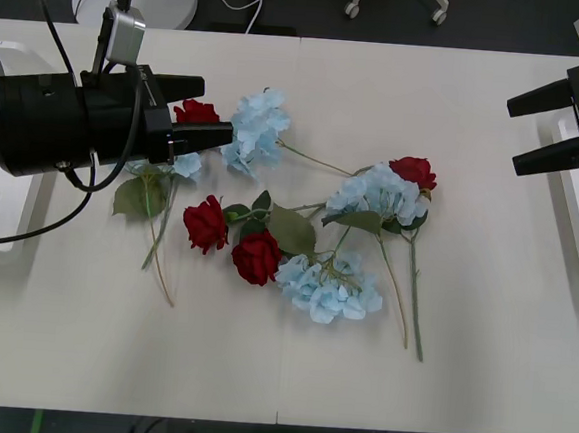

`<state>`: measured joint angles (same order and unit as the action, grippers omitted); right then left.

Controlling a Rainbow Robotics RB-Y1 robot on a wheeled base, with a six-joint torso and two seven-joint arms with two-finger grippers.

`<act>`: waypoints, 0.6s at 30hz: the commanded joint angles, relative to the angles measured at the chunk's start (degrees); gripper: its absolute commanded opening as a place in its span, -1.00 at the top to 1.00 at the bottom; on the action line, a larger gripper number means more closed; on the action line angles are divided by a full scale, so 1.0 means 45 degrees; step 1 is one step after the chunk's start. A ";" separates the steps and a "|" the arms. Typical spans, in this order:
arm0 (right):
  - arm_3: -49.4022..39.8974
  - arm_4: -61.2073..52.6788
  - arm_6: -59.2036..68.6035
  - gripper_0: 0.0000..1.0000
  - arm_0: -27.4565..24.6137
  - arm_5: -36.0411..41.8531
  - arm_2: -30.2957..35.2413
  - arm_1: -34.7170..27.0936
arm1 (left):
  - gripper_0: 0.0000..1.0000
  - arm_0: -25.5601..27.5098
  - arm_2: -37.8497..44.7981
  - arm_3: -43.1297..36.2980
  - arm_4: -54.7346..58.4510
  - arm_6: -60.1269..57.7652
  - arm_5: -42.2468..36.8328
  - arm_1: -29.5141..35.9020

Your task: Put the red flowers into the right box and the blue flowers into the left box

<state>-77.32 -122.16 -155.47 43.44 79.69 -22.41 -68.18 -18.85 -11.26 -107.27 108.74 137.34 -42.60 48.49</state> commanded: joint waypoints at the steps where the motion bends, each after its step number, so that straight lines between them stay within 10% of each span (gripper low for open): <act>1: -0.0161 0.0077 0.0105 -1.00 -0.0532 -0.0033 -0.0020 -0.0221 | -1.00 0.0166 0.0041 -0.0146 -0.0082 -0.0755 0.0093 0.0045; 18: -0.1372 0.4081 0.0105 -1.00 -0.0258 -0.0287 0.0468 0.0600 | -1.00 -0.0205 0.2170 0.1827 0.0094 -0.3431 -0.2954 0.1139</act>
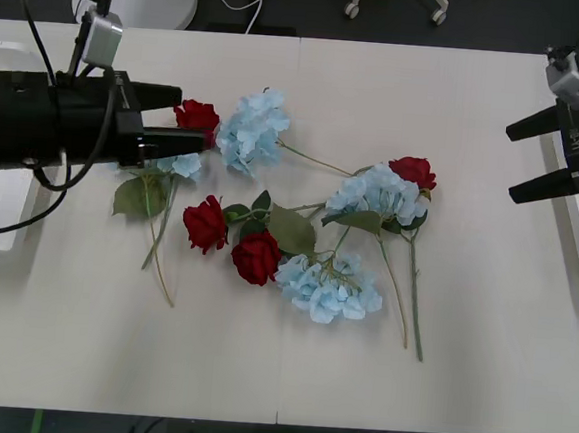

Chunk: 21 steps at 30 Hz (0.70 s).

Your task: Put the red flowers into the right box and the blue flowers into the left box

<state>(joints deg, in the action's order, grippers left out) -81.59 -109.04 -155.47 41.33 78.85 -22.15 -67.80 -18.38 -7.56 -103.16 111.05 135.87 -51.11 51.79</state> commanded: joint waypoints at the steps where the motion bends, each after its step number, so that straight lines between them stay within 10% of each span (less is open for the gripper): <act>1: -0.0442 0.1674 0.0105 -1.00 0.0248 -0.0080 0.0411 0.0614 | -1.00 -0.0387 0.1583 0.1205 -0.0752 -0.3533 -0.1456 0.0347; 13: -0.0462 0.6810 1.0038 -1.00 0.0307 0.1834 0.0353 0.2528 | -1.00 -0.0739 0.2344 0.0385 -0.9717 -1.4666 -0.5030 -0.1470; 21: 0.0026 0.9427 1.4100 -1.00 0.0287 0.2459 0.0353 0.4325 | -1.00 -0.0914 0.0489 0.0365 -1.4619 -1.7498 -0.5245 -0.2974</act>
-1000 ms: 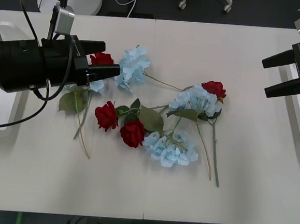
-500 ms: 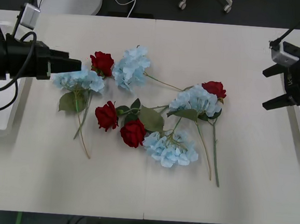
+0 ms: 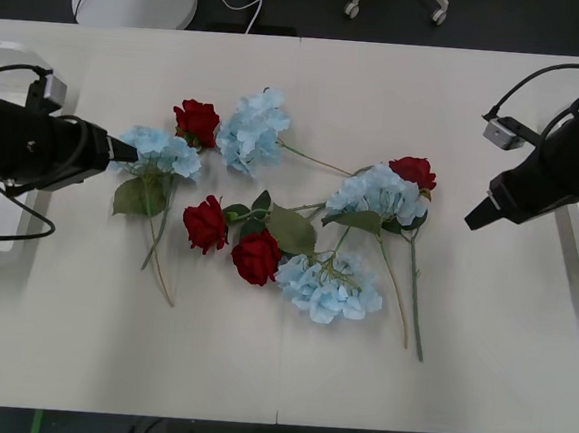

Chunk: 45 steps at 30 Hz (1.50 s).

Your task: Put the red flowers into the right box and the blue flowers into the left box

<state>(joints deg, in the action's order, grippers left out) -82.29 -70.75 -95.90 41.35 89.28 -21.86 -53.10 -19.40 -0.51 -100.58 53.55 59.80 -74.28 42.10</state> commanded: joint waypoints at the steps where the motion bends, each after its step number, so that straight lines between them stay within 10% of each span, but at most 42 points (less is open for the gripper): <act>1: 0.0318 0.1308 0.1234 -1.00 0.0285 0.0141 0.0289 0.1370 | -1.00 -0.0864 -0.1449 0.0085 -0.2525 -0.0633 -0.0056 -0.1016; 13: 0.0963 0.4375 0.1898 -1.00 0.0246 -0.0562 0.0289 0.3421 | -0.98 -0.1997 -0.3715 0.3366 -0.5260 -0.0575 0.2249 -0.1915; 20: 0.1881 0.5761 0.1820 -1.00 0.0265 -0.1226 0.0289 0.4359 | 0.99 -0.2231 -0.4301 0.3952 -0.5865 -0.0477 0.2269 -0.2169; 32: 0.2134 0.7734 0.1722 -1.00 0.0265 -0.1617 0.0289 0.5394 | 1.00 -0.2251 -0.3598 0.3132 -0.5142 -0.0477 0.1546 -0.1915; 45: 0.3131 0.8535 0.1703 -1.00 0.0265 -0.1832 0.0289 0.6370 | 1.00 -0.2778 0.1539 0.1120 -0.2603 0.0675 -0.1696 -0.1192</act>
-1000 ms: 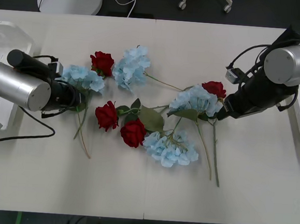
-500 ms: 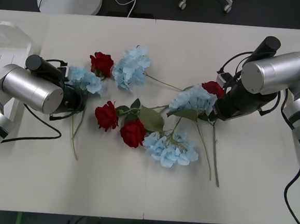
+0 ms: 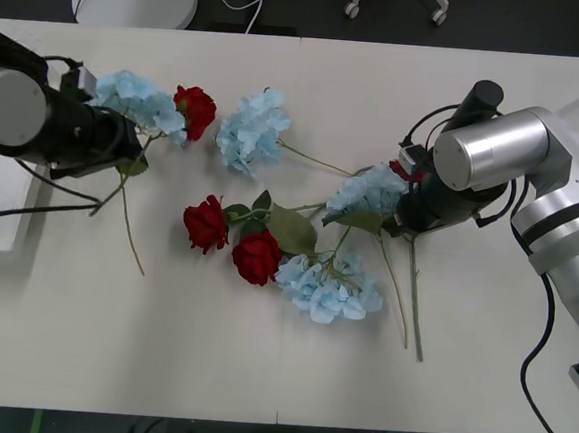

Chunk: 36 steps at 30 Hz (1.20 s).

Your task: Put the red flowers into the right box and the blue flowers into the left box

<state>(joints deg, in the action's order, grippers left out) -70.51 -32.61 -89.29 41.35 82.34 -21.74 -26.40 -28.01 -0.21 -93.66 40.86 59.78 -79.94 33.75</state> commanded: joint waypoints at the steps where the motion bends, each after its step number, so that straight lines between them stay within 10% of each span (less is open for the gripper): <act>1: 0.0670 0.0039 0.0233 -1.00 0.0265 -0.0369 0.0260 0.0437 | 1.00 -0.0864 0.1746 -0.0378 0.0178 0.1012 -0.0438 0.0665; 8: 0.1061 -0.0079 0.0331 -1.00 0.0265 -0.0643 0.0280 0.0476 | 1.00 -0.0864 0.2449 0.0579 -0.0056 0.2477 0.0108 0.0684; 10: 0.1061 -0.0098 0.0351 -0.42 0.0265 -0.0662 0.0260 0.0476 | 1.00 -0.0864 0.2586 0.0931 -0.0135 0.3083 0.0304 0.0684; 12: 0.1061 -0.0098 0.0390 0.62 0.0265 -0.0701 0.0260 0.0495 | 1.00 -0.0864 0.2742 0.1302 -0.0193 0.3805 0.0440 0.0684; 14: 0.1080 -0.0118 0.0409 1.00 0.0265 -0.0760 0.0260 0.0515 | 1.00 -0.0864 0.2801 0.1497 -0.0310 0.4274 0.0499 0.0704; 36: 0.1627 -0.0606 -0.0802 1.00 0.1339 -0.0311 0.2350 0.0261 | 1.00 -0.2232 0.5437 0.4329 -0.5603 0.7731 0.1983 0.0997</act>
<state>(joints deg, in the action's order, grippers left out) -62.99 -34.48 -89.37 42.61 78.99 -16.28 -24.54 -33.33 19.94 -76.93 16.91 95.79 -73.34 35.25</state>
